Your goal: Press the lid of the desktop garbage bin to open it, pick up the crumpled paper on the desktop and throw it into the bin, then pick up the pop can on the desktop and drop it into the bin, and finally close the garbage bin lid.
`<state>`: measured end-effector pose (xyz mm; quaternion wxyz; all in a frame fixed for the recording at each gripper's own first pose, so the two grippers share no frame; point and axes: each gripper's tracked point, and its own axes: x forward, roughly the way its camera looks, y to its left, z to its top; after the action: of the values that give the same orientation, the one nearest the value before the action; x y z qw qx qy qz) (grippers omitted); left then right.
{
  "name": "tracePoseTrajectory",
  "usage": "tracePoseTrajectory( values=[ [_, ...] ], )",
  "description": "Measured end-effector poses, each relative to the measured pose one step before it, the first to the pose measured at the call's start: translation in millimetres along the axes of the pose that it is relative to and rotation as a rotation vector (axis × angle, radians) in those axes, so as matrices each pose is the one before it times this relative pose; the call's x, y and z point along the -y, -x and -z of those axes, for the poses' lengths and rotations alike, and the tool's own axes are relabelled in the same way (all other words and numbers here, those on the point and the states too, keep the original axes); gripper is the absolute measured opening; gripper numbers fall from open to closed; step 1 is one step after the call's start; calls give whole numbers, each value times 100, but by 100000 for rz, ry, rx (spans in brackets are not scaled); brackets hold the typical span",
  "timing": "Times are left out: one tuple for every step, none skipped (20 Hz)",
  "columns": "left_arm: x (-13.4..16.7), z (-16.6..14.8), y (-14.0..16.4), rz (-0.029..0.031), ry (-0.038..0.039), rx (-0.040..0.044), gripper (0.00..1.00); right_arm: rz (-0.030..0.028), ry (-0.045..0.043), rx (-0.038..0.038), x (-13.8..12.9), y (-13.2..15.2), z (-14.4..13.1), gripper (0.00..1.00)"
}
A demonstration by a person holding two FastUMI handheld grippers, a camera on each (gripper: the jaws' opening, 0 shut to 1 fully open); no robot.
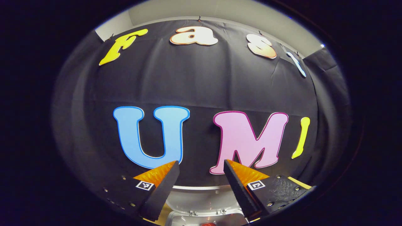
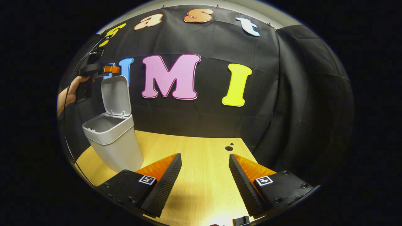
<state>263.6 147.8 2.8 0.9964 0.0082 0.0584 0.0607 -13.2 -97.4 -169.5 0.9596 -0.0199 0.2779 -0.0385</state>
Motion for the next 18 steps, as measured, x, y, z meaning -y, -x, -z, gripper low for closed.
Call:
tracePoseTrajectory(
  values=[
    [6, 505, -127, -8, 112, -2384, 93, 513, -193, 237, 309, 108, -75, 98],
    [203, 399, 192, -535, 616, -1691, 93, 492, -20, 174, 173, 5, -28, 98],
    [-123, -147, -40, -82, -626, -28, 93, 293, 85, -77, 88, 2, 139, 98],
    [266, 232, 284, 374, -811, -1144, 93, -255, 254, -330, -28, -51, 245, 98],
    [14, 313, 361, -121, -1361, -1983, 93, -126, 270, -897, 26, -103, 425, 98],
    [134, 3, 477, 488, -589, -659, 94, -72, 201, -1030, 60, -127, 321, 98],
    [190, 143, 634, 693, 129, -1303, 94, 0, 156, -748, 71, -148, 295, 98],
    [47, 233, 584, 158, 182, -405, 94, -64, 120, -389, -36, -26, 71, 98],
    [51, 255, 667, 59, 516, -374, 94, -254, -21, -270, -115, -53, 45, 98],
    [-32, 361, 727, -96, 653, -230, 96, -292, -111, -288, -117, -52, 62, 98],
    [100, 405, 738, -40, 231, -573, 94, -296, -75, -339, -124, -109, 112, 98],
    [158, 567, 858, 42, -295, -638, 94, -224, 148, -350, -242, -81, 78, 98],
    [110, 642, 886, 2, 30, -1057, 94, -124, 317, -567, -259, -86, 210, 98],
    [228, 795, 830, 263, 230, -1489, 94, -483, -75, -1044, -251, -131, 333, 98],
    [168, 800, 859, 244, -78, -1306, 94, -639, -412, -895, -409, 8, 226, 98],
    [58, 1017, 707, -274, 354, -1254, 94, -885, -633, -692, -412, -48, 258, 98],
    [67, 1093, 678, -570, 905, -1565, 94, -787, -462, -712, -372, -132, 211, 98],
    [142, 1286, 406, -120, 93, -1770, 94, 167, -172, -304, -187, -54, 159, 98]
  ],
)
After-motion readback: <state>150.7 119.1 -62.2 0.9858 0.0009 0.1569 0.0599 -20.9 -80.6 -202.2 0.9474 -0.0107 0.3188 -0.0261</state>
